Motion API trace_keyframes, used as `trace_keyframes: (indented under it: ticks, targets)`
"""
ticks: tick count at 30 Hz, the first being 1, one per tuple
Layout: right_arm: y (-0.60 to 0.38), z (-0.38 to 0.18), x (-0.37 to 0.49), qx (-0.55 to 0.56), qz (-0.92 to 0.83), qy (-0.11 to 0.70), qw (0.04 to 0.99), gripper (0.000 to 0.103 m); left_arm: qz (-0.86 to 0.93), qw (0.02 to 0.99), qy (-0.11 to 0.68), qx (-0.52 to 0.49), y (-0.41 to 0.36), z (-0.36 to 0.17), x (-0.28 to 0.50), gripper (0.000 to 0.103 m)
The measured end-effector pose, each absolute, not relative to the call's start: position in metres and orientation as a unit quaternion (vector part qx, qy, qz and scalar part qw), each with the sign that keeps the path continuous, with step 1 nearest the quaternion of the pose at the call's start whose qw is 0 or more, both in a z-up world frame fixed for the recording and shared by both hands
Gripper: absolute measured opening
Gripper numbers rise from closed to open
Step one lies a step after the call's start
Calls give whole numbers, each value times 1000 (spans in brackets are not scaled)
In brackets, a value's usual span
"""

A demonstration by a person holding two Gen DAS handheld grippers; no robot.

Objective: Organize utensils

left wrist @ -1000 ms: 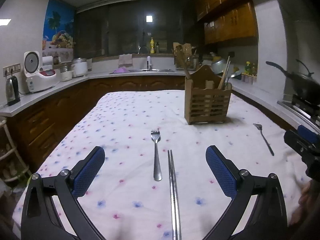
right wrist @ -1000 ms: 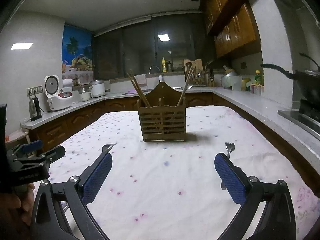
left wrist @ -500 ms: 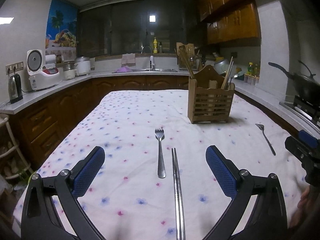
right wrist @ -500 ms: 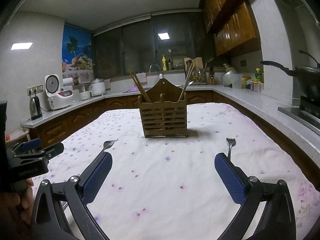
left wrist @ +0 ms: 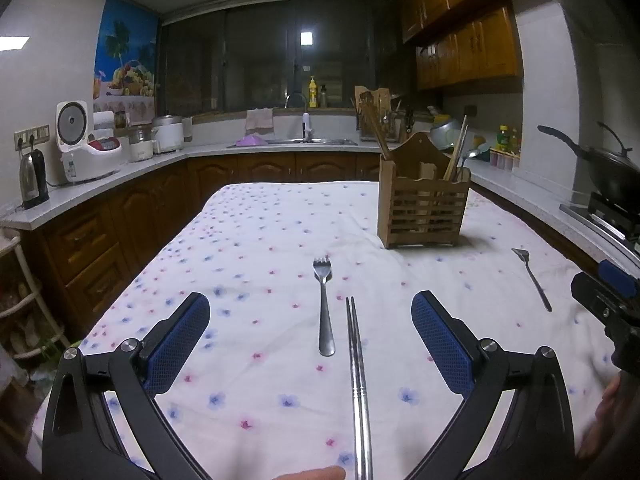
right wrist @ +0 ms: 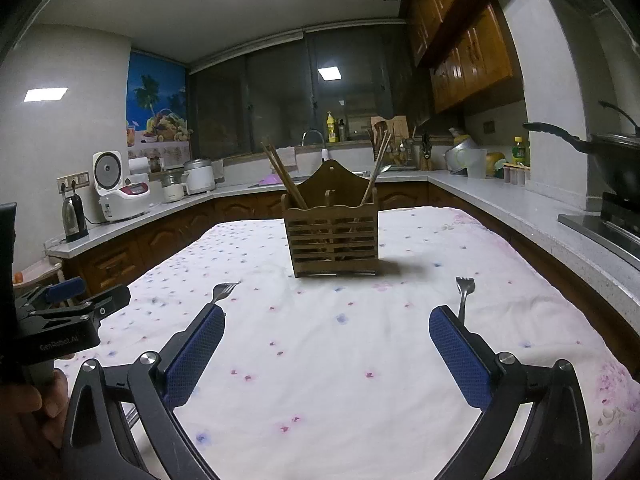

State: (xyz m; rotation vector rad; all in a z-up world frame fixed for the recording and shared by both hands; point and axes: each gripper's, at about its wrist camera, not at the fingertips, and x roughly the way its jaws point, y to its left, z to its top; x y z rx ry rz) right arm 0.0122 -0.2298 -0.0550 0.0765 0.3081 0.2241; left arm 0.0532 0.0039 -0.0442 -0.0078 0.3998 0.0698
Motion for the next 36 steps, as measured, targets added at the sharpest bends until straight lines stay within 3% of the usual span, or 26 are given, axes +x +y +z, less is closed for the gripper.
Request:
trace_keyframes:
  ticks: [36]
  targets:
    - [-231,-54,10,42,110,148,982,103,38,981,190,2,2,-37,50,103]
